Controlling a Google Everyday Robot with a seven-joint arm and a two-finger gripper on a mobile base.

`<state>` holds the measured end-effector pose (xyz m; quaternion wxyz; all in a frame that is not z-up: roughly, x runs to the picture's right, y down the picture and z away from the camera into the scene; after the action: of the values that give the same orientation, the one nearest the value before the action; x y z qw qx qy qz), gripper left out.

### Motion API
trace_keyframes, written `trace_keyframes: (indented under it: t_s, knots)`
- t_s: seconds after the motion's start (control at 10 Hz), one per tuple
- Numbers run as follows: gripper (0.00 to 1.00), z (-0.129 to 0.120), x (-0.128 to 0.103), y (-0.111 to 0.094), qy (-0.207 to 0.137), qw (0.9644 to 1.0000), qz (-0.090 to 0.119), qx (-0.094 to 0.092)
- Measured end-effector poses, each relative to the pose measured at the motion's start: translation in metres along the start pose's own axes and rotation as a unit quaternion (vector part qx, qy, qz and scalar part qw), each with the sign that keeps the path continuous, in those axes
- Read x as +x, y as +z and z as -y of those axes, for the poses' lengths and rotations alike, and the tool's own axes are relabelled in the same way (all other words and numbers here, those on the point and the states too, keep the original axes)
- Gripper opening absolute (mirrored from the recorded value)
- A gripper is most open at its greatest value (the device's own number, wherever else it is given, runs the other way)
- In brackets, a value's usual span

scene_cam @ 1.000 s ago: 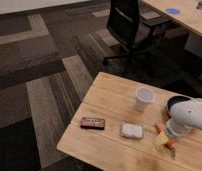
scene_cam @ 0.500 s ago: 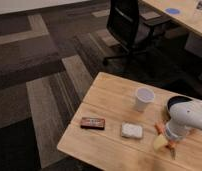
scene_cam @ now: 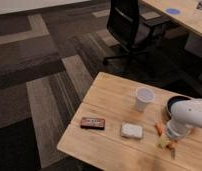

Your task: Place the pepper on the white sponge

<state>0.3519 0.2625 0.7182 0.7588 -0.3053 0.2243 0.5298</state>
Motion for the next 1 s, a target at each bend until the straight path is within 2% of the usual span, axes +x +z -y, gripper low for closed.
trace_keyframes:
  t_s: [0.2,0.3,0.5,0.6,0.7,0.8,0.9,1.0]
  knots:
    - [0.0,-0.004,-0.011,-0.017,-0.008,0.9999,0.011,0.009]
    - [0.0,-0.015,-0.02,-0.037,-0.029,0.9991,0.024,0.019]
    - [0.0,-0.033,-0.028,-0.057,-0.057,0.9973,0.036,0.027]
    - [0.0,-0.052,-0.032,-0.076,-0.085,0.9946,0.049,0.033]
    - [0.0,-0.058,-0.031,-0.081,-0.094,0.9936,0.052,0.035]
    - [0.0,-0.074,-0.032,-0.091,-0.115,0.9911,0.057,0.035]
    - [0.0,-0.093,-0.033,-0.098,-0.145,0.9869,0.064,0.032]
    - [0.0,-0.113,-0.035,-0.097,-0.172,0.9825,0.068,0.022]
